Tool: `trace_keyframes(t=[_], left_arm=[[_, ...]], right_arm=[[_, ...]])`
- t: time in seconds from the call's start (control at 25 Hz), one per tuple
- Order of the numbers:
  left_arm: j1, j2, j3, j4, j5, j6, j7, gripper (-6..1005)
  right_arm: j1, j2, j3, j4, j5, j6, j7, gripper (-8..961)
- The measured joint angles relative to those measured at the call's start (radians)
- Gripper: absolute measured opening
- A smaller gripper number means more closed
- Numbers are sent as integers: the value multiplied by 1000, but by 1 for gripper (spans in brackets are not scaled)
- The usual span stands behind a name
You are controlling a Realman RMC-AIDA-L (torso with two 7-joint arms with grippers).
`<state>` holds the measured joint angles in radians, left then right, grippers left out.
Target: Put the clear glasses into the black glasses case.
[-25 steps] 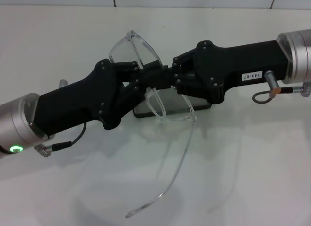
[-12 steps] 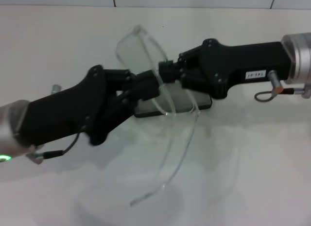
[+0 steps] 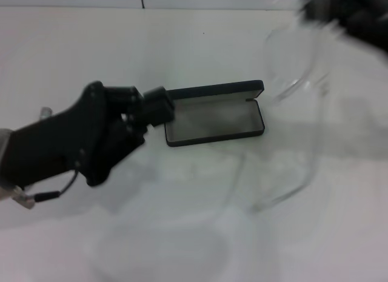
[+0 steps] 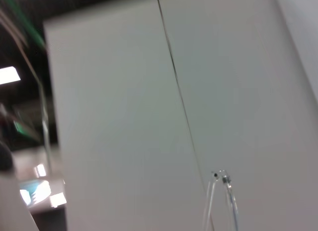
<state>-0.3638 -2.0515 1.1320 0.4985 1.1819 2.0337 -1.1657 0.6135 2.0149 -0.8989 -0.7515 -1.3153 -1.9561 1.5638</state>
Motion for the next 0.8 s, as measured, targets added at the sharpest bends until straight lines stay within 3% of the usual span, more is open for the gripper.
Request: trace_keyframes(t=[0.24, 0.4, 0.6, 0.8], left_arm=[[-54, -11, 150, 2, 29, 0, 61, 83], [-101, -43, 229, -16, 19, 0, 136, 82], [-132, -49, 418, -75, -149, -1, 325, 81], [-116, -48, 469, -87, -258, -2, 371, 80]], right_arm=[[-17, 2, 38, 63, 208, -102, -39, 67], [20, 8, -1, 162, 239, -88, -133, 67], [128, 12, -162, 368, 244, -23, -380, 67], [153, 13, -309, 405, 294, 56, -477, 68]])
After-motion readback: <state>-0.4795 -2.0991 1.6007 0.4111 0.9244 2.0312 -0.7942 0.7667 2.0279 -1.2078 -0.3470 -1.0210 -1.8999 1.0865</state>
